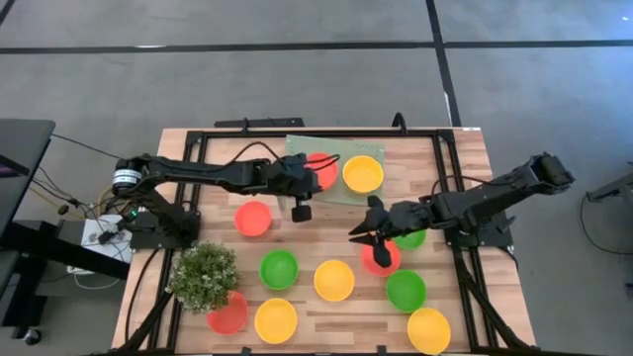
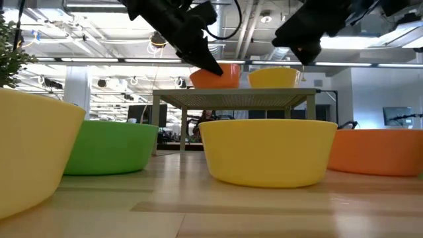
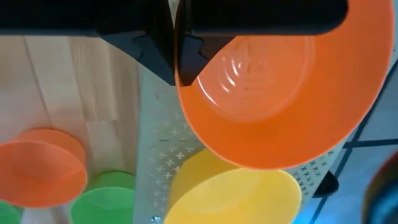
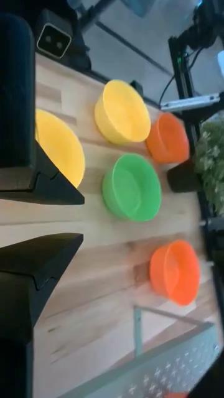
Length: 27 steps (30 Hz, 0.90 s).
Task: Pick & Place Mini bowls
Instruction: Put the orange bowl on the shelf, then put the green bowl on the shelf
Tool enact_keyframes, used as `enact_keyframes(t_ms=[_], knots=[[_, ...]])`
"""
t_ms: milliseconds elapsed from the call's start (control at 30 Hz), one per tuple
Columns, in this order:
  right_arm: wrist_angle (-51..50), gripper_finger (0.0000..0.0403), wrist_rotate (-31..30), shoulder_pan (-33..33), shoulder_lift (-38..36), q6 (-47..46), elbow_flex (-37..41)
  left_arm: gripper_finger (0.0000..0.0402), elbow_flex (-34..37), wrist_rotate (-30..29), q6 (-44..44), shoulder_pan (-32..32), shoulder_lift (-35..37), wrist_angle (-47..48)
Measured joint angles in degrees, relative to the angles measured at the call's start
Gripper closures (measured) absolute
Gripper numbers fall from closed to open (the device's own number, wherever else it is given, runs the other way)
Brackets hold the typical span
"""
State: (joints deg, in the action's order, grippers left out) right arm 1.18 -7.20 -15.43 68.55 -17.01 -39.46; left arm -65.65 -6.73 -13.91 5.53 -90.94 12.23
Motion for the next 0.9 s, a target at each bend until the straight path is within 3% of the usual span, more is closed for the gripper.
enact_keyframes(t_ms=[300, 900], knots=[[-0.9, 0.0324, 0.1, -2.0, 0.0, -2.0, 0.0, 0.0372, 0.0, 2.6, -1.1, 1.3, -0.1, -4.4], [-0.8, 0.0324, 0.0, -5.6, 0.0, -2.1, 0.0, 0.0296, 0.0, 2.6, -0.9, 1.7, -0.1, -6.8]])
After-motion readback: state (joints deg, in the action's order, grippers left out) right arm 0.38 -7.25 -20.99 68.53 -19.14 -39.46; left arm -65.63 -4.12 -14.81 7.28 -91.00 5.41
